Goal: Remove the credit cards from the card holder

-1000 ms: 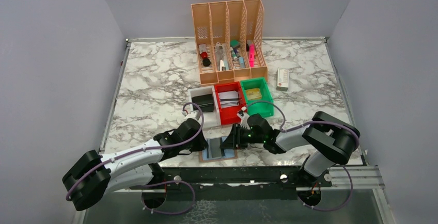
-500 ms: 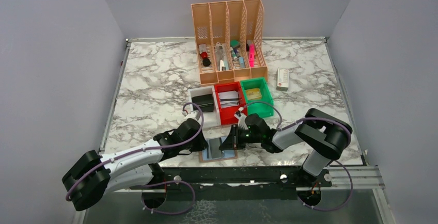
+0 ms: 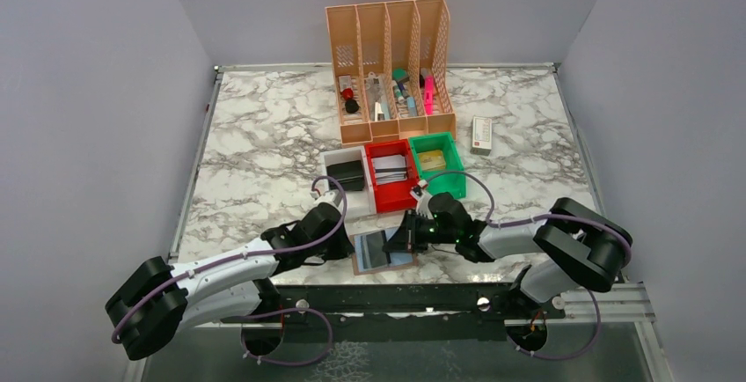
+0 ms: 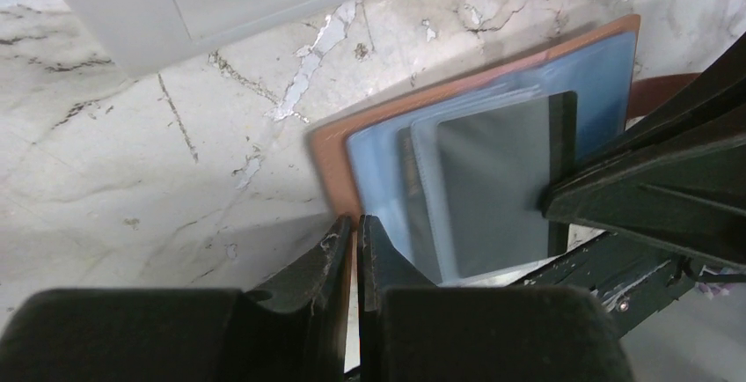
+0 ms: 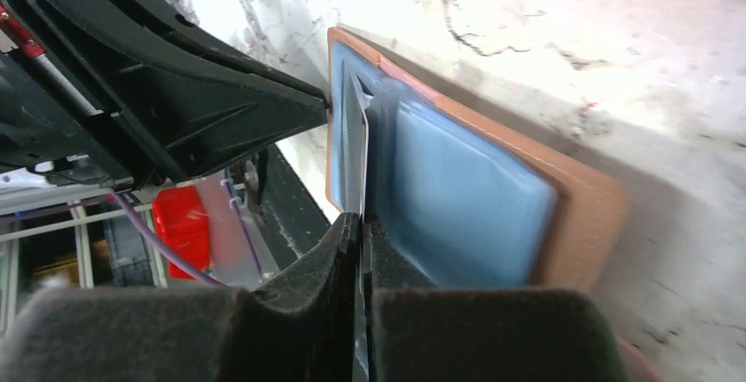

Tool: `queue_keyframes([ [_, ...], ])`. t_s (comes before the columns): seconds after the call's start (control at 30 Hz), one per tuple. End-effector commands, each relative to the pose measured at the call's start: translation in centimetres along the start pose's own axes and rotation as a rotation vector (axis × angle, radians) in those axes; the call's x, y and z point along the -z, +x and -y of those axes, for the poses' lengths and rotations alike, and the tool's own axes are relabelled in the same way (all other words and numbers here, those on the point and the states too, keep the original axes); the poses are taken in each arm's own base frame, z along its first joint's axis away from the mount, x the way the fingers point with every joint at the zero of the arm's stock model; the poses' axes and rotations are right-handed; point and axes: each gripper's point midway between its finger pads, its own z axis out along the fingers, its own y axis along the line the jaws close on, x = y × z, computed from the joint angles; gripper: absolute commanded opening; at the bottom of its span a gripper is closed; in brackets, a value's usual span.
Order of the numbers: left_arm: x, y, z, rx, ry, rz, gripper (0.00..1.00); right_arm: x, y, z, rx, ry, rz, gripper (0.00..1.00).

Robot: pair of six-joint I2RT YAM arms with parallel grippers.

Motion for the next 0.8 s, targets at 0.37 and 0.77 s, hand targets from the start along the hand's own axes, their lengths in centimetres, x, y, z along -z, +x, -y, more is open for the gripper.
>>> queue_keyframes([
  [0.37, 0.2, 1.2, -0.9, -0.023, -0.021, -0.041, 0.11, -0.1, 0.6, 2.0, -0.032, 0.043, -0.016, 0.09],
  [0.77, 0.1, 1.1, -0.8, -0.028, -0.024, -0.038, 0.11, 3.8, -3.5, 4.4, 0.069, 0.305, 0.191, 0.09],
])
